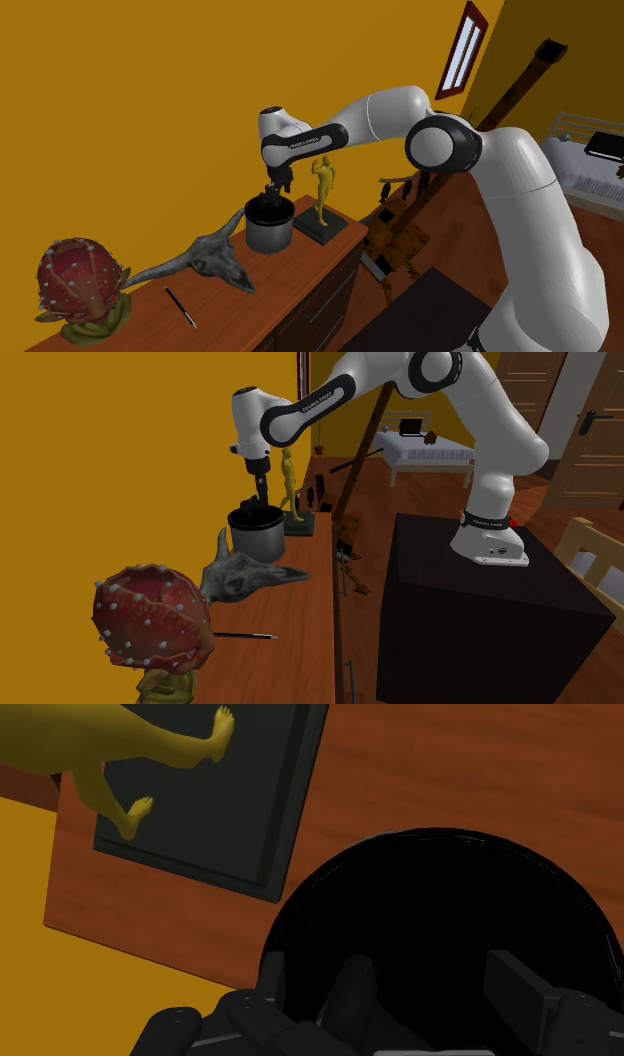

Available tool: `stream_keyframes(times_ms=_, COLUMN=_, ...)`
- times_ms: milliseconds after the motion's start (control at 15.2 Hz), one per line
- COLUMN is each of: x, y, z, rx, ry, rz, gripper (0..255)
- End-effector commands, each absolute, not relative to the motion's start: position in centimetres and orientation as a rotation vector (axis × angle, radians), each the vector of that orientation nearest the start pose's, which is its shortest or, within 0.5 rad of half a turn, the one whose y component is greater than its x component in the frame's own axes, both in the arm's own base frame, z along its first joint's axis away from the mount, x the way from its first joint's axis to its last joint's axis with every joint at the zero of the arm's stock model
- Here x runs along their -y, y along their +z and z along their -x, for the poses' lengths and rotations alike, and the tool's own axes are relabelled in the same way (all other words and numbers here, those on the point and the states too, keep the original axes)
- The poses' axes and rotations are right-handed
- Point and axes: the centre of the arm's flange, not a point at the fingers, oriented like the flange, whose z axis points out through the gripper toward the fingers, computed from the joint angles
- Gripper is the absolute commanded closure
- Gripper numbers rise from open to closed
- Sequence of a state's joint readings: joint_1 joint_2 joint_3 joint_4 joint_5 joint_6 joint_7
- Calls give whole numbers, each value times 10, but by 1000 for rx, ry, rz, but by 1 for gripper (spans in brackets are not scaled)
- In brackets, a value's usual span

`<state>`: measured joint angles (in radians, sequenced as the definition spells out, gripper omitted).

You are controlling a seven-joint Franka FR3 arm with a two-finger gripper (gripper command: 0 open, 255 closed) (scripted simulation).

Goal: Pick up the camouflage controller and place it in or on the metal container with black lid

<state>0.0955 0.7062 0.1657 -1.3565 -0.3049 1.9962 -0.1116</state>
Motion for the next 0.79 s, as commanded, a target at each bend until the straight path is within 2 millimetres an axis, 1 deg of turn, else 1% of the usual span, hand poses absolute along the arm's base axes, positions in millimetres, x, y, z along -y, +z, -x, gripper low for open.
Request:
stream_keyframes(times_ms=0, x=-145, y=304, z=-713, rx=772, ry=71, rz=3219, gripper=0)
stream_keyframes(times_ms=198, x=-152, y=343, z=-713, rx=772, ry=71, rz=3219, gripper=0)
stream_keyframes(times_ms=264, x=-154, y=353, z=-713, rx=772, ry=71, rz=3219, gripper=0)
stream_keyframes(times_ms=726, x=-154, y=353, z=-713, rx=772, ry=71, rz=3219, gripper=0)
